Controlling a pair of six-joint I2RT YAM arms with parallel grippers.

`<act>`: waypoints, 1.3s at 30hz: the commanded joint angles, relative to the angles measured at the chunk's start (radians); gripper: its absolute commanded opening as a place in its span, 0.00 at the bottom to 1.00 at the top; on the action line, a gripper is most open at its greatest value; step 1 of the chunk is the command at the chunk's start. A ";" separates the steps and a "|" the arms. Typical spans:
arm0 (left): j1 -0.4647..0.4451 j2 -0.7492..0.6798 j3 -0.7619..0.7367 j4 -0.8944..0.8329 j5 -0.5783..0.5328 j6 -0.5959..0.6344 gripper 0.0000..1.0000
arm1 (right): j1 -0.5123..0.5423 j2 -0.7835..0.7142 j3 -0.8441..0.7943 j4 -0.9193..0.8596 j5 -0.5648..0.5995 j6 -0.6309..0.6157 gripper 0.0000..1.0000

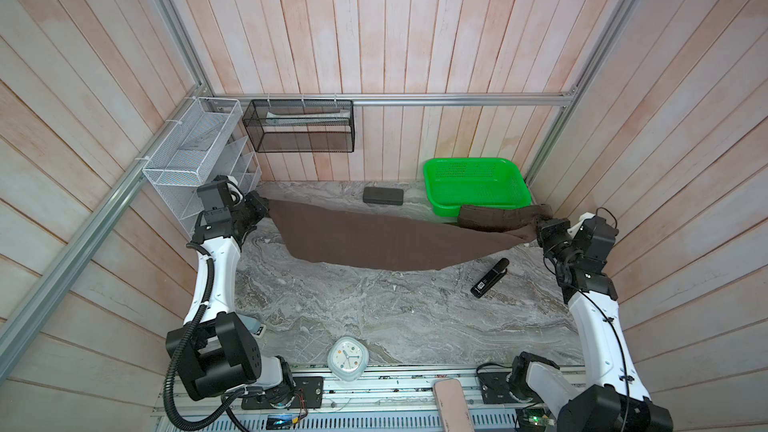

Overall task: Fold and stack the trousers
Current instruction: 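Pull the trousers apart, right gripper toward the basket side, left toward the shelves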

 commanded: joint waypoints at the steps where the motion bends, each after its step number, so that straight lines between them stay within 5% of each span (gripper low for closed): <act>1: 0.026 -0.060 -0.055 0.046 -0.011 0.017 0.00 | -0.017 -0.026 -0.040 -0.057 -0.019 -0.046 0.34; 3: 0.025 -0.084 -0.091 0.027 -0.012 0.025 0.00 | -0.028 -0.039 -0.063 -0.086 -0.014 -0.062 0.46; 7: 0.026 -0.136 -0.158 -0.025 -0.013 0.042 0.02 | -0.069 -0.051 -0.068 -0.159 0.010 -0.097 0.54; 10: 0.025 -0.169 -0.204 -0.065 -0.013 0.058 0.05 | -0.109 -0.044 -0.064 -0.203 0.016 -0.117 0.49; 14: 0.025 -0.213 -0.260 -0.092 -0.008 0.075 0.08 | -0.142 -0.028 -0.078 -0.231 0.013 -0.123 0.30; 16: 0.026 -0.231 -0.277 -0.103 -0.008 0.074 0.10 | -0.147 -0.023 -0.088 -0.230 0.005 -0.120 0.29; 19: 0.025 -0.249 -0.292 -0.133 0.018 0.069 0.24 | -0.148 -0.024 -0.100 -0.220 -0.015 -0.116 0.49; 23: 0.025 -0.299 -0.304 -0.211 -0.010 0.067 0.37 | -0.149 -0.021 -0.084 -0.287 0.009 -0.129 0.62; 27: 0.025 -0.380 -0.329 -0.284 -0.056 0.049 0.46 | -0.147 -0.021 -0.088 -0.324 0.024 -0.137 0.65; 32: 0.027 -0.481 -0.350 -0.356 -0.134 0.038 0.46 | -0.149 -0.019 -0.100 -0.346 0.038 -0.152 0.66; 36: 0.027 -0.544 -0.393 -0.376 -0.163 0.019 0.25 | -0.151 -0.016 -0.131 -0.333 0.030 -0.153 0.52; 39: 0.028 -0.571 -0.417 -0.372 -0.168 0.007 0.09 | -0.156 -0.012 -0.154 -0.313 0.023 -0.152 0.18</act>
